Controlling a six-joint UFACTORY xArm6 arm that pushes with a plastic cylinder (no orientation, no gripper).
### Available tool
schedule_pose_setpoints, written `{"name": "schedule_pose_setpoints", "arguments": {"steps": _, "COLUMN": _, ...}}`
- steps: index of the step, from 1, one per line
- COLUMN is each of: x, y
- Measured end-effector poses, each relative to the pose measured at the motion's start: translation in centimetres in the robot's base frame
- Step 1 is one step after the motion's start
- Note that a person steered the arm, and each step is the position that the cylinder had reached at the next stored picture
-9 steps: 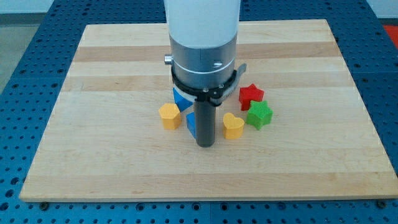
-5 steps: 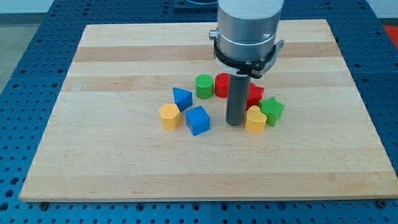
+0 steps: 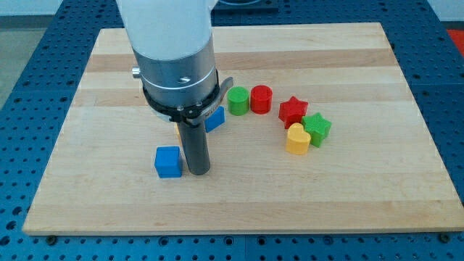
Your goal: Push the blue cube towards left and up a bit
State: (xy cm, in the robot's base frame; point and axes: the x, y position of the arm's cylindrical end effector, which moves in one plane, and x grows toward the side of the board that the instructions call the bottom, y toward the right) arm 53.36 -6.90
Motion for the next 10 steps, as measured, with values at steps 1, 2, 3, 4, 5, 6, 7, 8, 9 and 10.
{"name": "schedule_pose_setpoints", "arguments": {"steps": 1, "x": 0.0, "y": -4.7}}
{"name": "schedule_pose_setpoints", "arguments": {"steps": 2, "x": -0.3, "y": -8.5}}
{"name": "schedule_pose_setpoints", "arguments": {"steps": 3, "x": -1.0, "y": -11.4}}
{"name": "schedule_pose_setpoints", "arguments": {"steps": 4, "x": -1.4, "y": -12.2}}
{"name": "schedule_pose_setpoints", "arguments": {"steps": 5, "x": -0.4, "y": -10.8}}
{"name": "schedule_pose_setpoints", "arguments": {"steps": 6, "x": 1.1, "y": -12.0}}
{"name": "schedule_pose_setpoints", "arguments": {"steps": 7, "x": -0.4, "y": -12.9}}
{"name": "schedule_pose_setpoints", "arguments": {"steps": 8, "x": -4.7, "y": -13.0}}
{"name": "schedule_pose_setpoints", "arguments": {"steps": 9, "x": -7.0, "y": -13.6}}
{"name": "schedule_pose_setpoints", "arguments": {"steps": 10, "x": -5.7, "y": -12.2}}
